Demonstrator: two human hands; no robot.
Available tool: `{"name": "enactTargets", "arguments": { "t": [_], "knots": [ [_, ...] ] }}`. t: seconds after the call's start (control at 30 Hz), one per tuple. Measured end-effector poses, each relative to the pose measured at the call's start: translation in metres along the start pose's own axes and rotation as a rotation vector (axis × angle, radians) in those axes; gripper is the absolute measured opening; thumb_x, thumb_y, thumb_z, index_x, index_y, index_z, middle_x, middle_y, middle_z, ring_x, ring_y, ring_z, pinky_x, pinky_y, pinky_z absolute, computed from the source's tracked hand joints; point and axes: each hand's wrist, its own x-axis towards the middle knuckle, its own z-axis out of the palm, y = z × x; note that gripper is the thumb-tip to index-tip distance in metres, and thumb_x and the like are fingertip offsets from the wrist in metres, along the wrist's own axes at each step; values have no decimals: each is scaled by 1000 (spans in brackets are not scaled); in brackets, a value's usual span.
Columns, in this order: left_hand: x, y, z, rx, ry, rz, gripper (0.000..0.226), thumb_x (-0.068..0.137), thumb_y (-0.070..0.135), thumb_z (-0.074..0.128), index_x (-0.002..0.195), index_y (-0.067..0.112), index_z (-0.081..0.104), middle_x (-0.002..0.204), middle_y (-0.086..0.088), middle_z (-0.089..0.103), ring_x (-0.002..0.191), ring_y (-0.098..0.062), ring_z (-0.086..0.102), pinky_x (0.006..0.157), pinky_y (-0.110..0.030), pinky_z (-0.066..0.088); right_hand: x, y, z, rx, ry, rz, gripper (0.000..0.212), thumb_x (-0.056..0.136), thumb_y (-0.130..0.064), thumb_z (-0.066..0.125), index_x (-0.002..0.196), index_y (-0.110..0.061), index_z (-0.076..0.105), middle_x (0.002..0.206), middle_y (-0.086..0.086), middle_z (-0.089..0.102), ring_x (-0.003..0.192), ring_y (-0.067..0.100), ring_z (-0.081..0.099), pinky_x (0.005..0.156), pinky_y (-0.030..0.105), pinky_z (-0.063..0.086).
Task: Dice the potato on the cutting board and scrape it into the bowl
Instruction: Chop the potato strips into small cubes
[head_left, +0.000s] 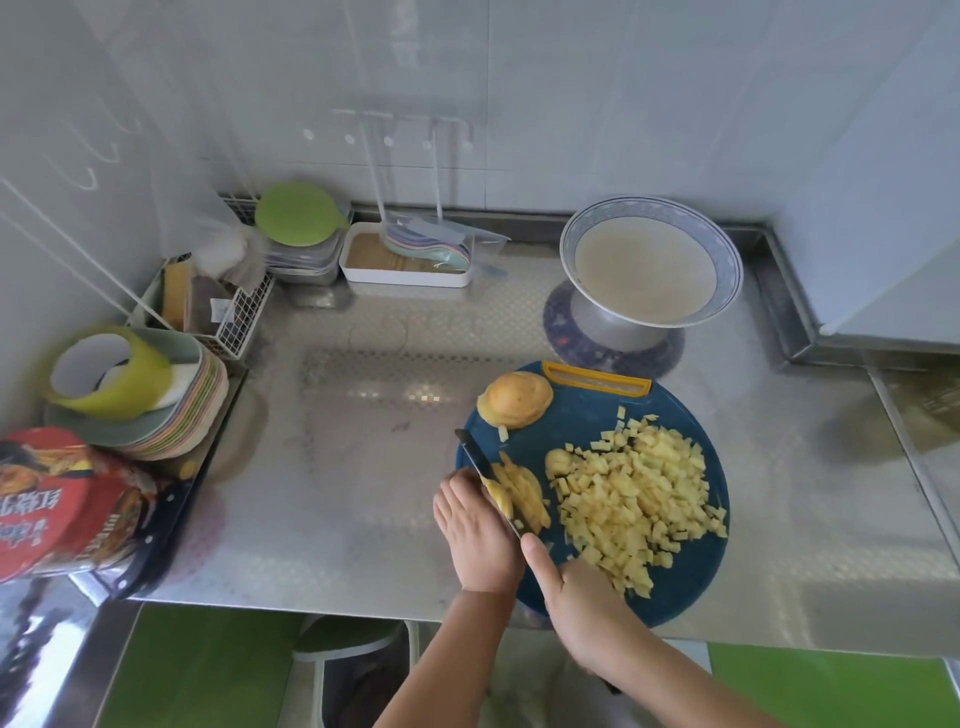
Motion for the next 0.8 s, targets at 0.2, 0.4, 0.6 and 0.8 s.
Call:
{"name": "enactTargets", "arguments": {
  "t": [0.2, 0.4, 0.6, 0.8],
  "knots": [
    [0, -1, 3, 10, 18, 16, 21, 87, 16, 36, 106, 13, 42, 94, -4, 47, 90, -18, 40, 90, -26, 28, 6, 8, 1, -52, -11, -16, 68, 91, -73, 11, 87, -18, 50, 77, 3, 52, 74, 20, 51, 57, 16, 35],
    [2, 8, 4, -69, 104, -57, 16, 90, 18, 33, 93, 12, 48, 88, -2, 50, 84, -16, 42, 86, -26, 31, 30, -3, 2, -185, 55, 5, 68, 100, -60, 15, 59, -14, 45, 59, -2, 50, 55, 14, 49, 47, 19, 32],
    [1, 9, 4, -78, 112, -70, 17, 90, 18, 34, 93, 11, 50, 88, -3, 50, 83, -17, 43, 84, -28, 34, 35, 5, 5, -150, 78, -5, 71, 96, -65, 16, 55, -15, 45, 54, -3, 50, 53, 15, 50, 49, 23, 33],
    [0, 11, 1, -100, 109, -71, 23, 91, 18, 31, 94, 9, 52, 90, -1, 49, 85, -16, 42, 86, -26, 32, 33, 10, -11, 348, -76, 56, 67, 92, -72, 26, 58, -15, 31, 40, -3, 27, 33, 14, 28, 39, 24, 24]
  ]
}}
